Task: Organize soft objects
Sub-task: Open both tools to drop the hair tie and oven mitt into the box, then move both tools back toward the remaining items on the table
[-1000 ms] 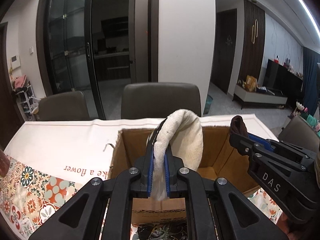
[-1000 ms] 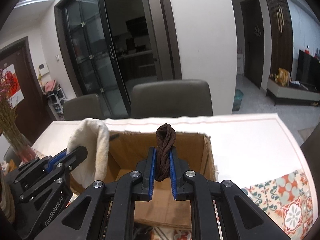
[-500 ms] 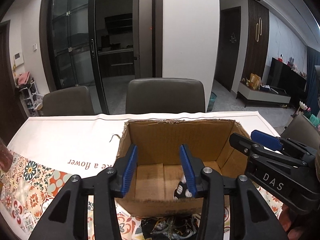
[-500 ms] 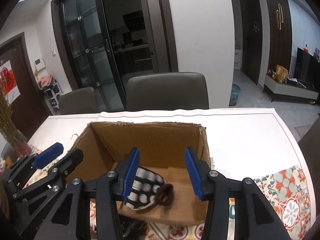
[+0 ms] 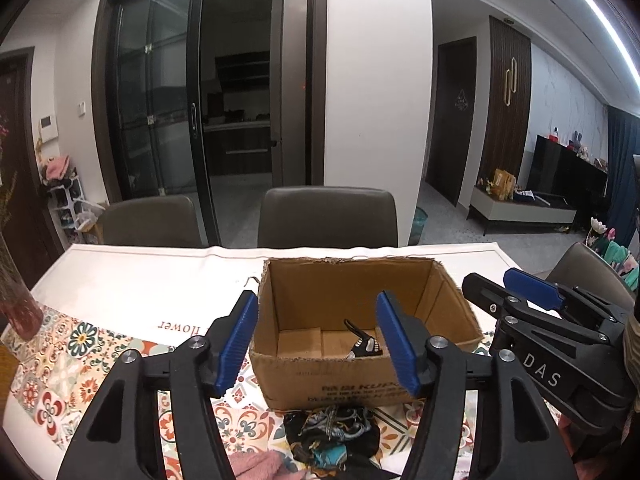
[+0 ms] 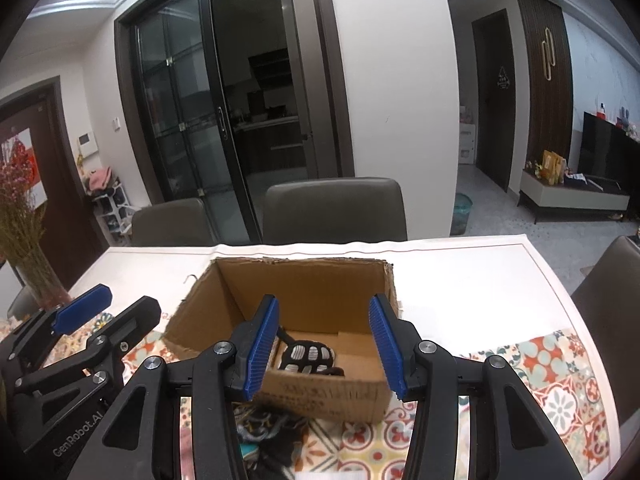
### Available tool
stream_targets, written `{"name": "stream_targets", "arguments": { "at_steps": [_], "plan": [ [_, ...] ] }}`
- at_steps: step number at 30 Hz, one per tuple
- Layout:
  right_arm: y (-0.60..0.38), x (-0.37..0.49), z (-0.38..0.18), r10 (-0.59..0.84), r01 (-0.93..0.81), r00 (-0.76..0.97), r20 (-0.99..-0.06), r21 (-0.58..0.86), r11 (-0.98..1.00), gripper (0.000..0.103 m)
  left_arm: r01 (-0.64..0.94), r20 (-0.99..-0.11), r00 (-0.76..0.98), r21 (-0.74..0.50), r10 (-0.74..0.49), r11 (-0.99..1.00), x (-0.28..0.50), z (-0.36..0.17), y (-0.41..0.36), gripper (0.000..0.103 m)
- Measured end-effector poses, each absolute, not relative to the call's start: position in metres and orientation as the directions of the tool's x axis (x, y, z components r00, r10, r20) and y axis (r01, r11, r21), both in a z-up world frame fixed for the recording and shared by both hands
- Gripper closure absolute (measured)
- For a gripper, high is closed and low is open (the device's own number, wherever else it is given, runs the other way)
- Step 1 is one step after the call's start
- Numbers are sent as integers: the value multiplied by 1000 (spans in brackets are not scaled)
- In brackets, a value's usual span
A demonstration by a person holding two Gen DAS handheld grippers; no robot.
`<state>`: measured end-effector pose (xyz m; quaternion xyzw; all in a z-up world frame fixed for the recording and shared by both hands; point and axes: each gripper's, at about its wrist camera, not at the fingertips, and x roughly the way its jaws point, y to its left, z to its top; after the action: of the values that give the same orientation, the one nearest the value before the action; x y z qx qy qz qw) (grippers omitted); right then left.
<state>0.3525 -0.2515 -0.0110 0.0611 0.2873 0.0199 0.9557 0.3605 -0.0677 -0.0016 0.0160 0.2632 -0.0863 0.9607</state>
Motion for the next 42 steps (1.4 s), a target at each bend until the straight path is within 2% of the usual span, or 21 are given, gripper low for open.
{"name": "stream_targets", "arguments": {
  "at_steps": [4, 7, 9, 12, 16, 25, 42],
  "plan": [
    [-256, 335, -5, 66, 8, 840, -539, 134, 991, 54, 172, -488, 861, 16, -143, 985, 340, 5, -68, 29],
    [-258, 321, -3, 57, 17, 844, -533, 134, 991, 44, 168, -477, 869, 31, -133, 985, 327, 7, -64, 22],
    [-259, 313, -2, 47, 23, 849, -527, 127, 992, 44, 163, -475, 871, 40, -125, 986, 317, 6, -63, 19],
    [-259, 302, -2, 50, 26, 845, -532, 134, 991, 42, 160, -484, 866, 39, -121, 986, 306, 3, -60, 19],
    [-258, 285, -5, 42, 33, 845, -533, 130, 991, 35, 157, -498, 860, 47, -113, 986, 290, -1, -59, 19],
    [-265, 256, -22, 45, 60, 820, -570, 164, 985, 31, 155, -543, 834, 55, -101, 986, 262, -17, -58, 19],
    [-263, 225, -77, 110, 56, 708, -697, 211, 976, 30, 178, -655, 750, 63, -94, 982, 225, -57, -59, 17]
  ]
}}
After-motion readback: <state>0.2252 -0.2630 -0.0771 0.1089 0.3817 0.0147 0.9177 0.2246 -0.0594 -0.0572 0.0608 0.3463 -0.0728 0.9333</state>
